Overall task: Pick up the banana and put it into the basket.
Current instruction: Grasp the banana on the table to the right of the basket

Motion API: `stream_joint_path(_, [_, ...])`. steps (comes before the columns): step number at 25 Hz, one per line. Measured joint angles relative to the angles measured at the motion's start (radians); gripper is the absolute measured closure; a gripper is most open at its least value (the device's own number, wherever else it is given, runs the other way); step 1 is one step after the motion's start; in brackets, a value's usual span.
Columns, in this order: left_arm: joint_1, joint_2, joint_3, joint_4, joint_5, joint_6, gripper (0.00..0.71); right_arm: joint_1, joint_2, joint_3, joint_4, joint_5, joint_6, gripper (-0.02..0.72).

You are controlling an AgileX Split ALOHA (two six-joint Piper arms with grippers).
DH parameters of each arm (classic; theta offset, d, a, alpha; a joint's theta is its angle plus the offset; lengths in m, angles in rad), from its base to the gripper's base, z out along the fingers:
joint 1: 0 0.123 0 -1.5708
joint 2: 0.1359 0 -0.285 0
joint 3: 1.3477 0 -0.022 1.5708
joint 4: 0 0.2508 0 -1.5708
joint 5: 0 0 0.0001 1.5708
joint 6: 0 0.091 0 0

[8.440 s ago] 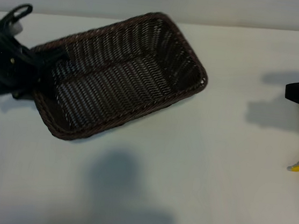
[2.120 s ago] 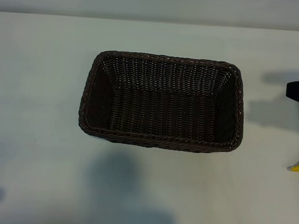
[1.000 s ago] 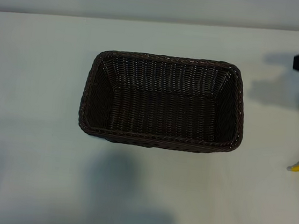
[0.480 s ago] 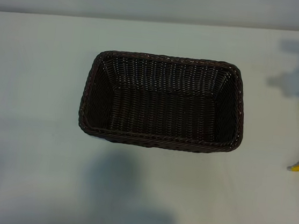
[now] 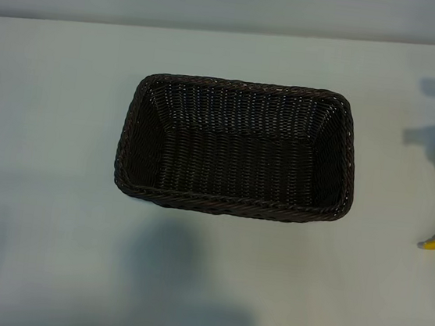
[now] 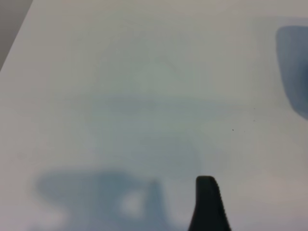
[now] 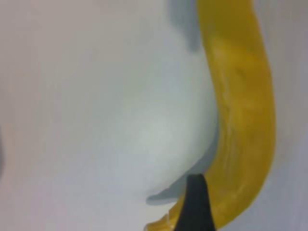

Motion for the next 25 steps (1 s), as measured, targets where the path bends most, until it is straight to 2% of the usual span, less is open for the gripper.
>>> stream_joint_path(17, [0.000,0.000,0.000,0.000,0.000,0.000,0.187,0.000,0.164,0.000,-0.010,-0.099,-0.021,0.131])
stream_joint_path(25, [0.000,0.000,0.000,0.000,0.000,0.000,0.187,0.000,0.182,0.000,-0.010,-0.106,-0.021,0.131])
